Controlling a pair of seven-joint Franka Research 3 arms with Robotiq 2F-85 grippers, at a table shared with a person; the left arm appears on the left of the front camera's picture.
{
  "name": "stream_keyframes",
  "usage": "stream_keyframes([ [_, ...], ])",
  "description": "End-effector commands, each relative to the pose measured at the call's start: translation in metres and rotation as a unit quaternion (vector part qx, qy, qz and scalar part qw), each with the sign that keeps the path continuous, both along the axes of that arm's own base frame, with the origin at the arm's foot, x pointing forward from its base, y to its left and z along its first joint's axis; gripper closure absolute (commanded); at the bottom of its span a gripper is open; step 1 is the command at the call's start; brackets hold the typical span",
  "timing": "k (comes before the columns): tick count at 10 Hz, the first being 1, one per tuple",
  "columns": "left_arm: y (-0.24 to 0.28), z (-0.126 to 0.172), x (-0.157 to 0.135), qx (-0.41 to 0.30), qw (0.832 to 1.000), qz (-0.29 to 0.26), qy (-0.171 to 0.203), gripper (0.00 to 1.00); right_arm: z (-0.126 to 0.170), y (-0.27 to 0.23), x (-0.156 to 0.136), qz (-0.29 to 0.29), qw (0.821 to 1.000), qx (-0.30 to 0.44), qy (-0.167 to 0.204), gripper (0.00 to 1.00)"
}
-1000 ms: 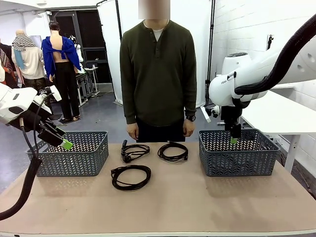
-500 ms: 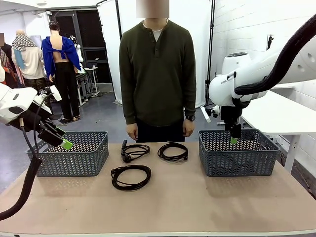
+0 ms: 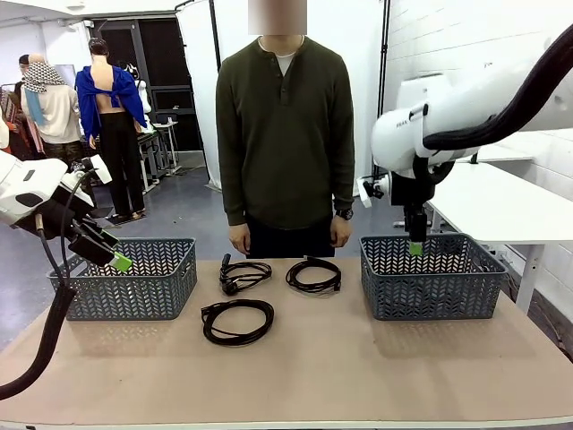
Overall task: Organize the cables according to human instructions.
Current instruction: Pick up a bundle of cables and place it in the basket indicated by the human.
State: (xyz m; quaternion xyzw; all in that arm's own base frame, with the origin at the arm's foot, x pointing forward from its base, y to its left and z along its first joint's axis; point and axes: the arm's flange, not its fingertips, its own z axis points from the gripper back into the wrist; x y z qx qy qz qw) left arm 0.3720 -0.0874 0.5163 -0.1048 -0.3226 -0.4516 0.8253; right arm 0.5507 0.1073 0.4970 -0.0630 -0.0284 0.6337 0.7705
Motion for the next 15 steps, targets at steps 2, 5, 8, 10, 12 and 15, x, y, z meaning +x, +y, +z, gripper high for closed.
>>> stream_keyframes([
  [2,0.002,-0.001,0.001,-0.006,1.0,-0.005,0.001,0.0,0.016,0.017,-0.046,-0.065,0.996,0.065,-0.017,0.0],
  [5,0.002,-0.001,0.001,-0.006,1.0,-0.005,0.001,0.0,0.017,0.038,-0.095,-0.093,0.985,0.134,-0.059,0.0],
  [8,0.002,-0.001,0.001,-0.006,1.0,-0.005,0.001,0.0,0.003,0.061,-0.117,-0.093,0.976,0.17,-0.101,0.0],
  [10,0.002,-0.001,0.001,-0.006,1.0,-0.005,0.001,0.0,-0.008,0.075,-0.13,-0.082,0.974,0.186,-0.099,0.0],
  [12,0.002,-0.001,0.001,-0.006,1.0,-0.005,0.001,0.0,-0.011,0.078,-0.135,-0.072,0.975,0.19,-0.095,0.0],
  [15,0.002,-0.001,0.001,-0.006,1.0,-0.005,0.001,0.0,-0.008,0.085,-0.131,-0.07,0.978,0.169,-0.096,0.0],
])
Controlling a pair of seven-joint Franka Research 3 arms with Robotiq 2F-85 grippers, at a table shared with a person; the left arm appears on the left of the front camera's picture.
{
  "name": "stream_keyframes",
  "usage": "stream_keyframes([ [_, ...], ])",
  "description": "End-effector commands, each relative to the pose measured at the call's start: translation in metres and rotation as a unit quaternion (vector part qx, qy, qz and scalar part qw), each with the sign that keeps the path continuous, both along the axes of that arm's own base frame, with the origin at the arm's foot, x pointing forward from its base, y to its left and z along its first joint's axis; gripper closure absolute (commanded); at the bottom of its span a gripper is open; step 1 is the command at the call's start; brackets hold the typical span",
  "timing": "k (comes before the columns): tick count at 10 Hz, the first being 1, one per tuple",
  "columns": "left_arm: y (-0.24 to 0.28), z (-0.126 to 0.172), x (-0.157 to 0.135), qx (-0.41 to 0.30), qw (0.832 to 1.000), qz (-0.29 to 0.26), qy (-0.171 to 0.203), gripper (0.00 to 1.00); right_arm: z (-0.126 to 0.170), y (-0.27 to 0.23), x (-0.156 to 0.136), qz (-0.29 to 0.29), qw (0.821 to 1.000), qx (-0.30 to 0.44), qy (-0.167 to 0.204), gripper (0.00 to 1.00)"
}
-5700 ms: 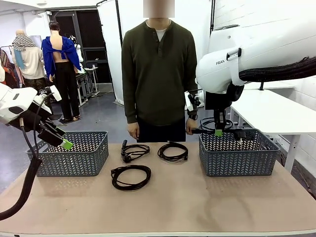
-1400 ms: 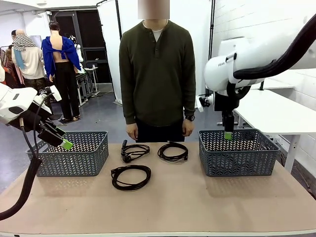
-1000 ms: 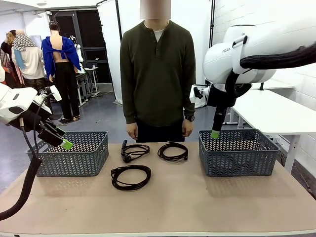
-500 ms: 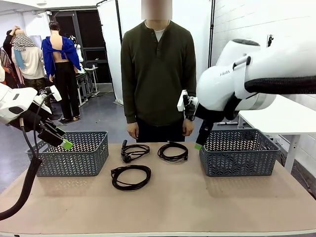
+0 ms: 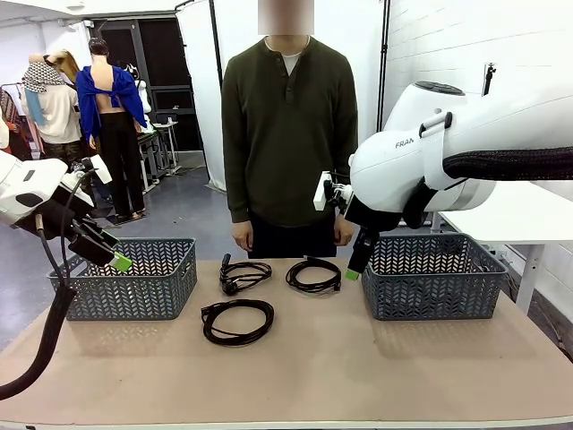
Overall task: Organize the cables according to human instructions.
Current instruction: Pick up a bundle of cables and place it in the basket indicated by the human.
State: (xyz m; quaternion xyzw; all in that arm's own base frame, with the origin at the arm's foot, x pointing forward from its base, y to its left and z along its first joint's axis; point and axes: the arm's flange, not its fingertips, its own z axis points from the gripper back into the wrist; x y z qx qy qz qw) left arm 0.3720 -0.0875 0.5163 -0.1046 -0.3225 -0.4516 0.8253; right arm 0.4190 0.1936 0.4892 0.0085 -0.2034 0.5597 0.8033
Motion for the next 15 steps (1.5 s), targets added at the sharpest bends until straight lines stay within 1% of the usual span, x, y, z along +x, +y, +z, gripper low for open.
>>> stream_keyframes([
  [1,0.0015,-0.0008,0.0011,-0.006,1.0,-0.005,0.001,0.0,-0.0006,-0.0019,0.001,-0.006,1.0,0.0,-0.002,0.0],
  [15,0.0015,-0.0008,0.0011,-0.006,1.0,-0.005,0.001,0.0,-0.0006,-0.0019,0.001,-0.006,1.0,0.0,-0.002,0.0],
])
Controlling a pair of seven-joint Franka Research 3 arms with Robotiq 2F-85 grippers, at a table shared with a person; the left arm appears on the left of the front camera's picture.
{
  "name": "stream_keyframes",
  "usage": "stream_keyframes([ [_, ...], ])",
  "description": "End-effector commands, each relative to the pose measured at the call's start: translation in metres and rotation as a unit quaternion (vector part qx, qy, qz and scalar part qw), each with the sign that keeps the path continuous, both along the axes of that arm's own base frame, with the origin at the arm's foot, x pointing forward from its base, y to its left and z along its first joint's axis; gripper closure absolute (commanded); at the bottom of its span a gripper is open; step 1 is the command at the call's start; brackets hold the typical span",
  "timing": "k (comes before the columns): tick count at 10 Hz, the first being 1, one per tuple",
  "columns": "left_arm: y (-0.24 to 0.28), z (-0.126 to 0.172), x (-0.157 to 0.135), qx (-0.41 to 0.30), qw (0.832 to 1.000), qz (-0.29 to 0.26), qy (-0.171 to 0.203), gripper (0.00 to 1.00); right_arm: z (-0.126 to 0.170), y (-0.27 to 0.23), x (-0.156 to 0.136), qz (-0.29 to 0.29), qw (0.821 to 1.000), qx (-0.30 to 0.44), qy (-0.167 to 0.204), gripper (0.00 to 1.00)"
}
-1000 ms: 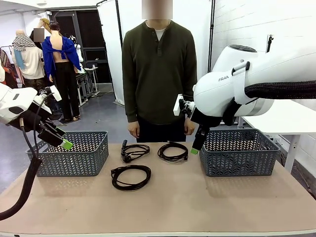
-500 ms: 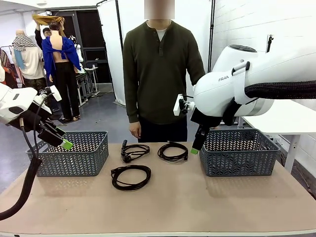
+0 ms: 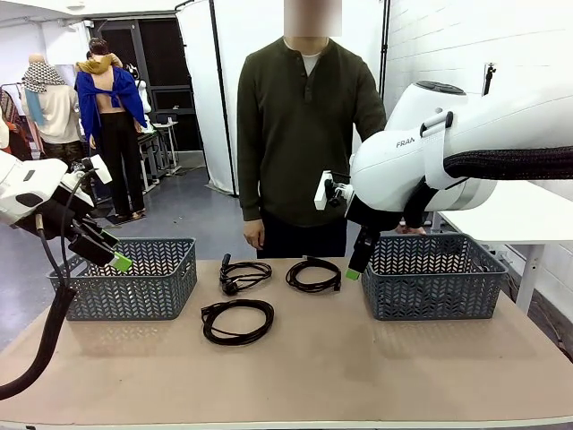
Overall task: Organize the cables according to human instructions.
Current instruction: Pick up a bundle of cables and place it in the basket indicated by the human.
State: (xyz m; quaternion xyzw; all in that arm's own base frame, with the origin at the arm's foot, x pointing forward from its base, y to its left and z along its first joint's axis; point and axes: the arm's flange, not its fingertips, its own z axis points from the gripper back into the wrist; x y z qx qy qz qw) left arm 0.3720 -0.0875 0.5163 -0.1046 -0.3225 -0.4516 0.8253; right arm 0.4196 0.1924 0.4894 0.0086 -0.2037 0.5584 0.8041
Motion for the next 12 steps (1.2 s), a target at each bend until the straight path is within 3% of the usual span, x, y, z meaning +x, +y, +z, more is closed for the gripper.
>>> stream_keyframes([
  [1,0.0015,-0.0008,0.0011,-0.006,1.0,-0.005,0.001,0.0,-0.0008,-0.0006,0.0003,-0.004,1.0,-0.001,-0.002,0.0],
  [12,0.0015,-0.0008,0.0011,-0.006,1.0,-0.005,0.001,0.0,-0.0008,-0.0006,0.0003,-0.004,1.0,-0.001,-0.002,0.0],
])
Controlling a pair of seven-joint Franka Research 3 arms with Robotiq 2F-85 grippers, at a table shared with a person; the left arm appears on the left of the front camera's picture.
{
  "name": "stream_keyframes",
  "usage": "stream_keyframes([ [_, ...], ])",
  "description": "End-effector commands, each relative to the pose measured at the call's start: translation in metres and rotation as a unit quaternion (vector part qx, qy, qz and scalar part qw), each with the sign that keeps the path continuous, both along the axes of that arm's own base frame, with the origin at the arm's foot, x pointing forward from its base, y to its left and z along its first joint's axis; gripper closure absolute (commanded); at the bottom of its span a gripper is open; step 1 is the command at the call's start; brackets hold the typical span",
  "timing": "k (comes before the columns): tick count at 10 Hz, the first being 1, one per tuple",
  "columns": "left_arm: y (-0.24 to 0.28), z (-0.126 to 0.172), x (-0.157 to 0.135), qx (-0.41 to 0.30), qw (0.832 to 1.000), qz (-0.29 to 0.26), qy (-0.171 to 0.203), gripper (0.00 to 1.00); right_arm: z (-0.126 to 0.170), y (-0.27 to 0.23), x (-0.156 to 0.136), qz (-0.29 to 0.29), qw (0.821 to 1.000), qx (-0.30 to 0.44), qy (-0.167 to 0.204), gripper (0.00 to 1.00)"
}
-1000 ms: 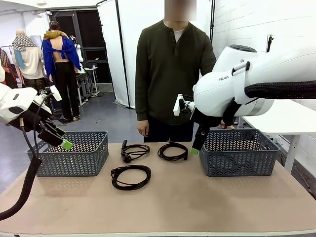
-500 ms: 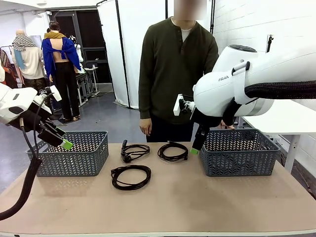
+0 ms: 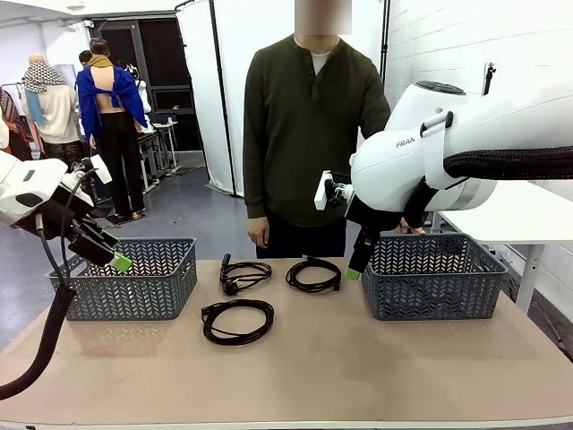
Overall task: Organize the cables according to human instructions.
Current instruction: Pick up a bundle of cables and place it in the basket indicated by the human.
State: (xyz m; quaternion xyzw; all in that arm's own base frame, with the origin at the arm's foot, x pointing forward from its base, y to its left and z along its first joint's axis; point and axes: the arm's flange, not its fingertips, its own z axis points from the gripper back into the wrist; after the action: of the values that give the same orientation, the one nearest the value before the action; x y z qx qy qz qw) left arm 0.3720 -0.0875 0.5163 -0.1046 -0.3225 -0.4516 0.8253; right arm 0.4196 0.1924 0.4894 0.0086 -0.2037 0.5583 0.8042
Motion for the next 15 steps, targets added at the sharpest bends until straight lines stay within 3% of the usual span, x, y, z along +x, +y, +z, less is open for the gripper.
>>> stream_keyframes([
  [1,0.002,-0.001,0.001,-0.006,1.0,-0.005,0.001,0.0,0.0,0.0,0.0,0.0,1.0,0.0,0.0,0.0],
  [6,0.002,-0.001,0.001,-0.006,1.0,-0.005,0.001,0.0,0.005,0.034,0.033,-0.092,0.995,-0.019,0.035,0.0],
  [7,0.002,-0.001,0.001,-0.006,1.0,-0.005,0.001,0.0,0.007,0.046,0.046,-0.105,0.994,-0.021,0.033,0.0],
  [10,0.002,-0.001,0.001,-0.006,1.0,-0.005,0.001,0.0,0.005,0.063,0.096,-0.156,0.984,-0.011,0.084,0.0],
  [12,0.002,-0.001,0.001,-0.006,1.0,-0.005,0.001,0.0,0.002,0.067,0.129,-0.187,0.978,-0.019,0.09,0.0],
  [15,0.002,-0.001,0.001,-0.006,1.0,-0.005,0.001,0.0,-0.005,0.066,0.156,-0.206,0.972,-0.028,0.11,0.0],
])
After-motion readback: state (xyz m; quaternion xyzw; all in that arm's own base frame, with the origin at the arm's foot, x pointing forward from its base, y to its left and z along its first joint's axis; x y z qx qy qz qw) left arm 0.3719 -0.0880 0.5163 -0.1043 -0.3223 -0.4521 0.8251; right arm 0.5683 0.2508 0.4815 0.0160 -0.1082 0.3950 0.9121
